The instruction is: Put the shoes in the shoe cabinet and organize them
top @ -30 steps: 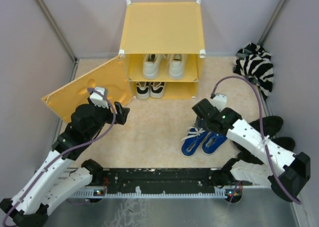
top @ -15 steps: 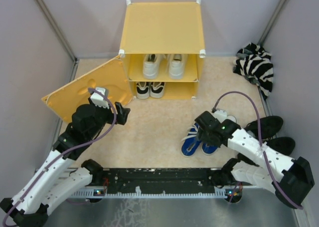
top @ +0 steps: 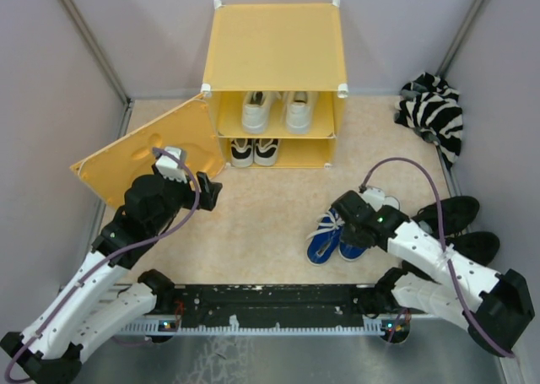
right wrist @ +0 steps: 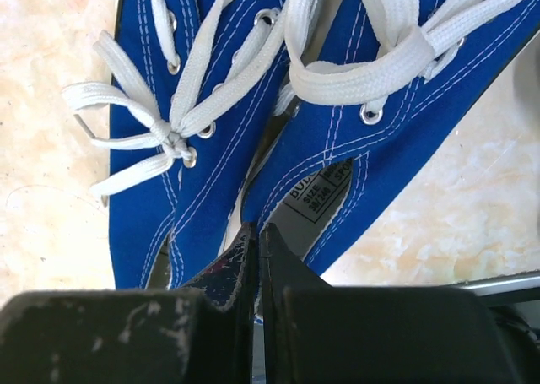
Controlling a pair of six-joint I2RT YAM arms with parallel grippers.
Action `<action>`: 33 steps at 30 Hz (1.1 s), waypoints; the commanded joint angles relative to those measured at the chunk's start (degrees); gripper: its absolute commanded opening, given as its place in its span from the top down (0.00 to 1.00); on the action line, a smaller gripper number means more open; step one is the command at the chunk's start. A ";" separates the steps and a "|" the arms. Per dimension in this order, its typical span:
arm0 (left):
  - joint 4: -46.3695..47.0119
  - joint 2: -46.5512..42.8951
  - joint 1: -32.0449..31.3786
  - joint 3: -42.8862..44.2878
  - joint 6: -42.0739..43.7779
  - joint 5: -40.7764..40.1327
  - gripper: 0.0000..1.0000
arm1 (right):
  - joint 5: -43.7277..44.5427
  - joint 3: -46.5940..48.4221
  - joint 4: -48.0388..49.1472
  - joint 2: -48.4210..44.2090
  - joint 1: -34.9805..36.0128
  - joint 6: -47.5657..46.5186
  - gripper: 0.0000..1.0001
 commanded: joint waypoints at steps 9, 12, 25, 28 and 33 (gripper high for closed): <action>0.74 -1.50 -0.08 -0.75 -0.78 0.87 0.01 | 0.17 2.50 -0.27 1.23 13.17 9.79 1.00; 0.07 -1.48 -0.08 -0.41 -0.81 0.93 0.01 | 0.62 1.54 0.30 0.49 13.14 11.68 0.85; 0.27 -2.29 -0.08 -0.16 -0.52 1.15 0.01 | -0.04 -1.44 3.94 -2.78 13.14 17.98 0.47; -0.22 -2.60 -0.08 -0.12 -0.26 0.88 0.01 | 0.94 -1.11 3.08 0.80 13.13 20.14 0.47; -0.55 -2.99 -0.09 -0.39 -0.27 0.71 0.01 | 4.49 -0.59 3.16 4.60 13.06 21.47 0.47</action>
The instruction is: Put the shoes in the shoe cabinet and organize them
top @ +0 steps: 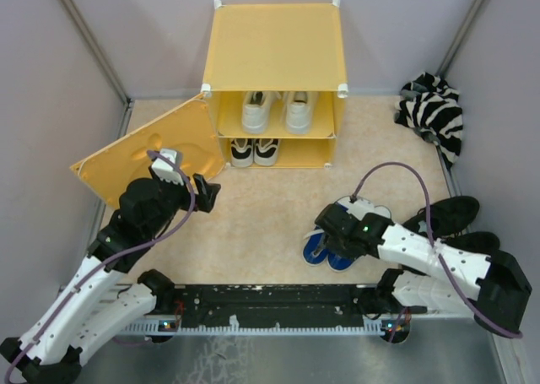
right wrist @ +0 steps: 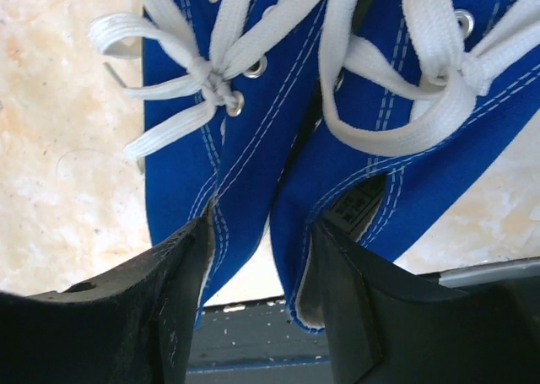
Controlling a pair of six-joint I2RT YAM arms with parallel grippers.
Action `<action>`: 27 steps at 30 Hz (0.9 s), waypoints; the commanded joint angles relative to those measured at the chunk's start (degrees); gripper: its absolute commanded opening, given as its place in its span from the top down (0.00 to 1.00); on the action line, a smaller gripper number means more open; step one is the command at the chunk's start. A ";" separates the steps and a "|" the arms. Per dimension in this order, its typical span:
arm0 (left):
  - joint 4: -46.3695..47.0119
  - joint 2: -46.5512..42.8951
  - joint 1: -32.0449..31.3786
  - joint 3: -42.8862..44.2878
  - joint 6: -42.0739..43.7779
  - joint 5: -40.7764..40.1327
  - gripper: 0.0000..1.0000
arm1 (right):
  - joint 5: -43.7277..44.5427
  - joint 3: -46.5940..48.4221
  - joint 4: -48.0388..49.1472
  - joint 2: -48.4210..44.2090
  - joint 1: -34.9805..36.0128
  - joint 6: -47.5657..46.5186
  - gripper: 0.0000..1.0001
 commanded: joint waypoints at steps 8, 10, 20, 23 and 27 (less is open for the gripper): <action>-0.75 -1.29 -0.09 -0.37 0.23 -0.73 0.01 | 4.00 -4.88 1.75 2.19 -1.71 5.63 0.46; -0.52 -1.36 -0.08 -0.72 0.00 -0.64 0.01 | 3.55 -7.33 3.10 1.10 -3.02 5.04 0.46; -0.83 -1.23 -0.08 -0.78 -0.25 -0.57 0.01 | 8.15 -5.07 8.29 3.99 -5.11 -9.63 0.88; -0.83 -1.17 -0.08 -0.90 -0.40 -0.65 0.01 | 9.30 -1.96 9.60 5.37 -3.80 -16.24 1.00; -0.77 -1.42 -0.08 -1.15 -0.55 -1.04 0.01 | 9.45 2.14 13.99 7.50 3.62 -20.88 1.00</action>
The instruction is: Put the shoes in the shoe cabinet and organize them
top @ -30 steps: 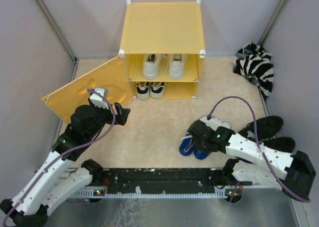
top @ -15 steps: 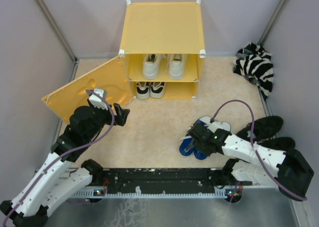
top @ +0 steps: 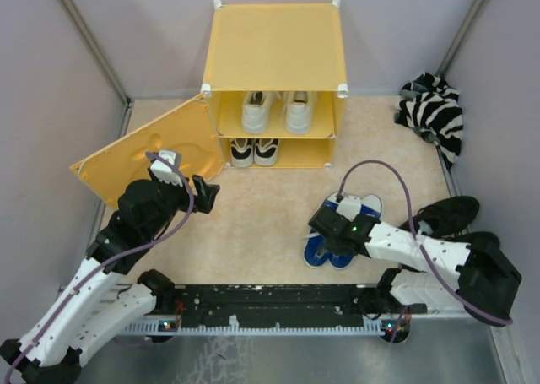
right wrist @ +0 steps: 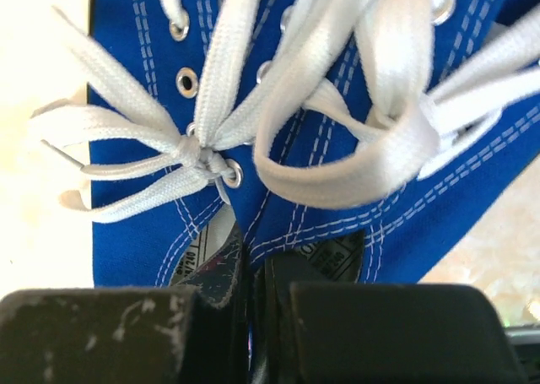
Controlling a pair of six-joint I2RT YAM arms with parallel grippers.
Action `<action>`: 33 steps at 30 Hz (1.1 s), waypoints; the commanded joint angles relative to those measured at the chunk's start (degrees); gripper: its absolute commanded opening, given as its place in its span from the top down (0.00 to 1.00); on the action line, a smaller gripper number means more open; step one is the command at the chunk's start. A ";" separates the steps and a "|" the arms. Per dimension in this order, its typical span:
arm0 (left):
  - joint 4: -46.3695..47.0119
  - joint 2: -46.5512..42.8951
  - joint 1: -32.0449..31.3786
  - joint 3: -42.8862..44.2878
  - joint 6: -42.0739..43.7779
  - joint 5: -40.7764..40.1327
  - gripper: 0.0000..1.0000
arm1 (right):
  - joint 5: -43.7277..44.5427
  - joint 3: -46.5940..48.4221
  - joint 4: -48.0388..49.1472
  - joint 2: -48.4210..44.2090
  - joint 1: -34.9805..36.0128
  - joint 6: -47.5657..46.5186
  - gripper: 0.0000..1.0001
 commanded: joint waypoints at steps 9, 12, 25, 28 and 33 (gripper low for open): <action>-0.92 -0.78 -0.08 -0.51 -0.37 -1.39 0.01 | 4.57 16.08 15.84 11.80 16.00 -22.34 1.00; -1.22 -1.18 -0.08 -0.62 -0.24 -1.92 0.01 | 7.25 16.83 16.01 12.05 15.67 -23.59 1.00; -1.42 -0.47 -0.08 -0.57 -0.44 -2.00 0.01 | 2.44 13.66 22.52 14.68 7.21 -32.54 0.42; -0.96 0.11 -0.09 -0.49 -0.56 -1.42 0.01 | 0.02 14.17 22.10 15.28 7.29 -34.48 0.35; -0.30 0.73 -0.09 -0.49 -0.63 -1.07 0.01 | -0.73 14.54 18.77 9.51 7.31 -32.73 0.35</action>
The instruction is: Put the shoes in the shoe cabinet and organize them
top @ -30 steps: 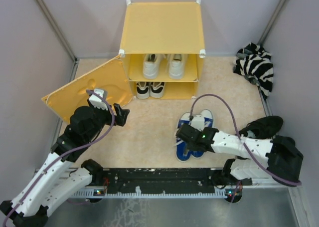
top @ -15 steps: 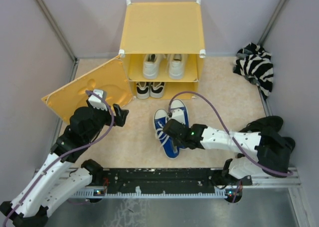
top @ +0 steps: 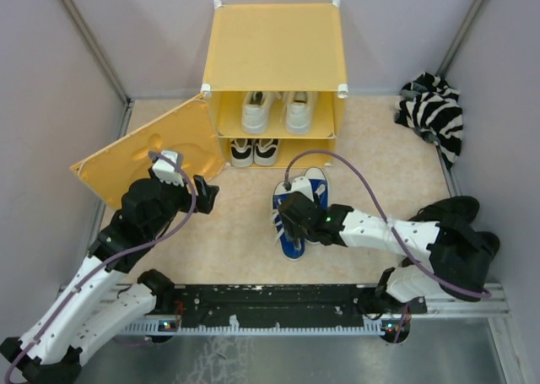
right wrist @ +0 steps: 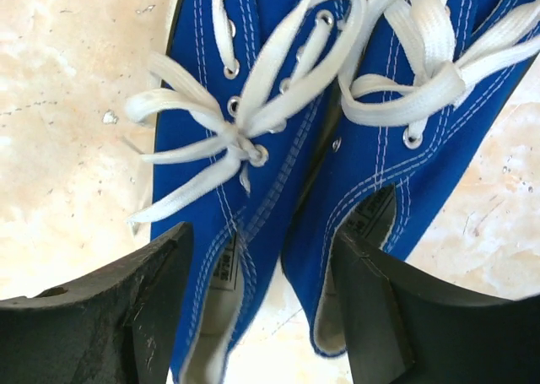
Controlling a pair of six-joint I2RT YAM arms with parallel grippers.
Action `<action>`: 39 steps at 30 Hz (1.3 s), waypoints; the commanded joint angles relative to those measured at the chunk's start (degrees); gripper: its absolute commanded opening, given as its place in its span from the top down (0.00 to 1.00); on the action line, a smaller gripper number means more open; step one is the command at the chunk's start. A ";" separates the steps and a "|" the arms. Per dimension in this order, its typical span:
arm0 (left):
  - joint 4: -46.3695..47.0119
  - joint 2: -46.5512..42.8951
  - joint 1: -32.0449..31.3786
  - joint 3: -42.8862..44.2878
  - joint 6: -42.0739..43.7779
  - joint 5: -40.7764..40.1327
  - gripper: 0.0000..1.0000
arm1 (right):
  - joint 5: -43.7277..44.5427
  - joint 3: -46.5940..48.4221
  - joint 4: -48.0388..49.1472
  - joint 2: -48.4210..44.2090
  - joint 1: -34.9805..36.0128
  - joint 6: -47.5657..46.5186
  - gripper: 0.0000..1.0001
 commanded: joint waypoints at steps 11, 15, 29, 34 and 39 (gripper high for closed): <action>2.44 1.95 -0.13 -0.60 -0.89 1.92 0.01 | 5.33 5.65 -18.97 -12.14 0.35 9.61 0.34; 2.58 1.83 -0.08 -0.90 -1.04 1.94 0.01 | 7.77 0.97 -17.54 -11.09 1.42 16.14 0.34; 2.48 2.23 -0.08 -1.60 -0.70 1.75 0.01 | 10.65 -9.22 -2.18 -10.43 1.93 14.59 0.36; 2.43 2.01 -0.09 -1.72 -0.71 1.49 0.01 | 12.52 -12.55 3.00 -11.15 1.67 13.78 0.43; 2.43 2.03 -0.08 -1.89 -0.82 1.83 0.01 | 14.62 -13.68 5.04 -8.29 1.69 14.88 0.52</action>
